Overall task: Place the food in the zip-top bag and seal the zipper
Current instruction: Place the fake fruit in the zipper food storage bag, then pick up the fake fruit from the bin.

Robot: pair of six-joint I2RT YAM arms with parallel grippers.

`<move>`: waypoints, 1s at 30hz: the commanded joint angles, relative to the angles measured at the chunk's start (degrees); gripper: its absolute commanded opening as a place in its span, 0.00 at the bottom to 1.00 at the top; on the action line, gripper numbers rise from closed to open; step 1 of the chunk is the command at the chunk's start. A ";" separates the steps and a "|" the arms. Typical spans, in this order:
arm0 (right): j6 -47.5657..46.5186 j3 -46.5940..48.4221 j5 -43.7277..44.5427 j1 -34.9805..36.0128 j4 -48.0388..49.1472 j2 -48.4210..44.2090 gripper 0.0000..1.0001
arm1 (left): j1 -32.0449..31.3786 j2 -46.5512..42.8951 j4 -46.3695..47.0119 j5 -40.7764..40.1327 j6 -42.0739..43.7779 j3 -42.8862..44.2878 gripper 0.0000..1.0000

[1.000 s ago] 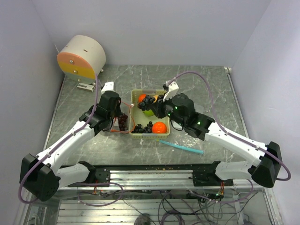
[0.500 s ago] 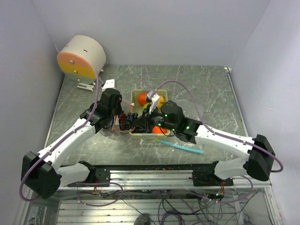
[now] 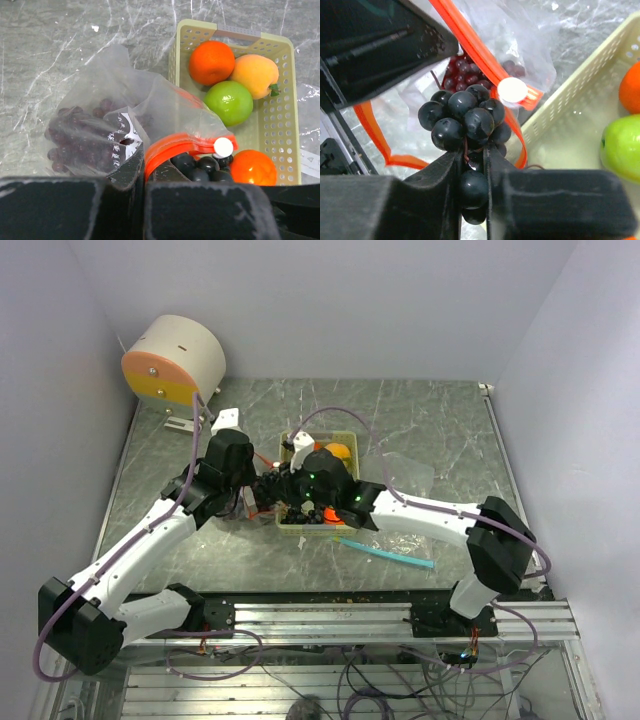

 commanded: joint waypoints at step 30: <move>0.74 5.59 7.14 -0.29 -32.36 1.94 0.56 | 0.12 -4.24 0.56 -1.50 1.25 -0.49 0.07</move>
